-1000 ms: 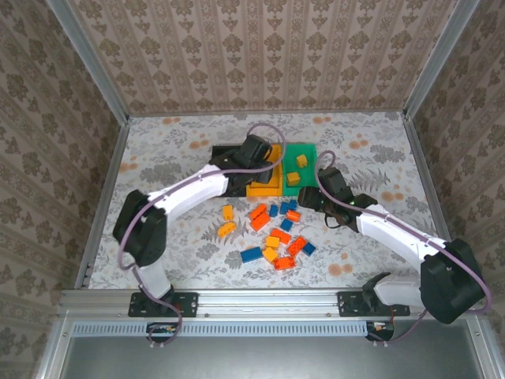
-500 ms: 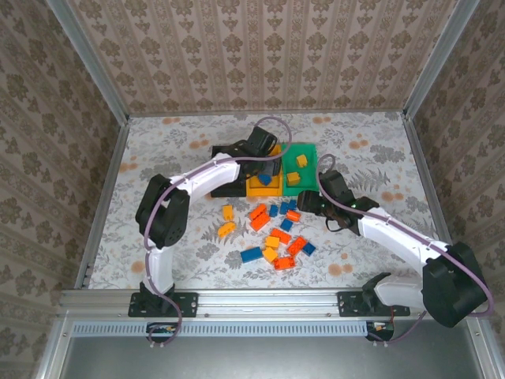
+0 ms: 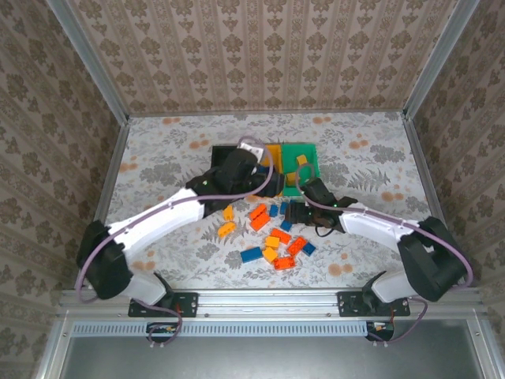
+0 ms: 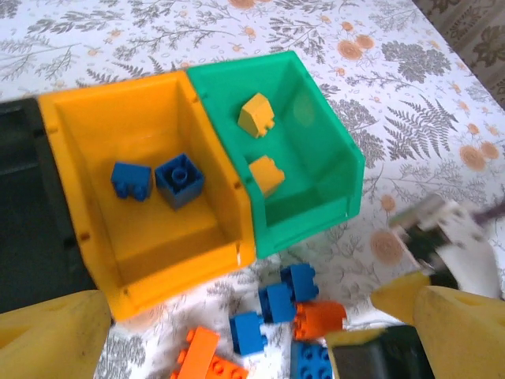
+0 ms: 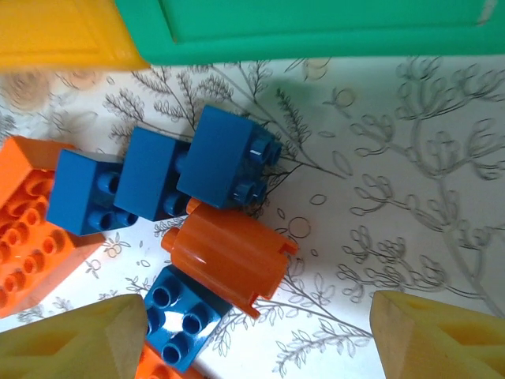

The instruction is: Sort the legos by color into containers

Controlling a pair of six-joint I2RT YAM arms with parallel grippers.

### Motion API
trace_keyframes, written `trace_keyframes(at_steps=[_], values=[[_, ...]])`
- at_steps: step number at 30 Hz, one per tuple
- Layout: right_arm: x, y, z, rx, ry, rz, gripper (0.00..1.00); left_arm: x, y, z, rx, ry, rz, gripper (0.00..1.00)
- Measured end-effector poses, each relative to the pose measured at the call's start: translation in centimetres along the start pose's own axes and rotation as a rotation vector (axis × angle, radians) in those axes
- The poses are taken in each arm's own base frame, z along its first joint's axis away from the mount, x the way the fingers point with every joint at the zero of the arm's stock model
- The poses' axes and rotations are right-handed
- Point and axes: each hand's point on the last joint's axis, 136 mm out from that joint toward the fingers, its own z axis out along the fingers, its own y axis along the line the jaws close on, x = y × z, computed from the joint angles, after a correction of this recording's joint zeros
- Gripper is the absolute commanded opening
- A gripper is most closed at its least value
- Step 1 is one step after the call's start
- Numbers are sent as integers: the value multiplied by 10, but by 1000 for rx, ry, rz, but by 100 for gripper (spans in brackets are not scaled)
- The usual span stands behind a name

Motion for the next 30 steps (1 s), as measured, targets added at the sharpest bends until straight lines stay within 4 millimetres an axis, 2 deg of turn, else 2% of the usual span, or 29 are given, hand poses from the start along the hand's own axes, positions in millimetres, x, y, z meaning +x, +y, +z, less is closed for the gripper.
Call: trace_keyframes(at_steps=[5,8,12,16,21,25,30], values=[[4,3,15,24,28,-14,76,48,28,-25,-40,25,-44,100],[-1,3,19,35,15,-11,76,64,40,-39,-55,17,-70,100],[-5,1,22,60,4,0,74,73,48,-52,-61,-10,-104,100],[-6,-5,27,96,4,8,68,80,56,-56,-84,-15,-125,100],[-8,-12,28,137,-10,9,56,91,65,-59,-113,-4,-138,100],[-11,-14,26,149,-25,0,41,95,68,-60,-123,2,-139,100],[-17,-10,10,127,-57,-16,33,97,71,-62,-131,0,-139,100]])
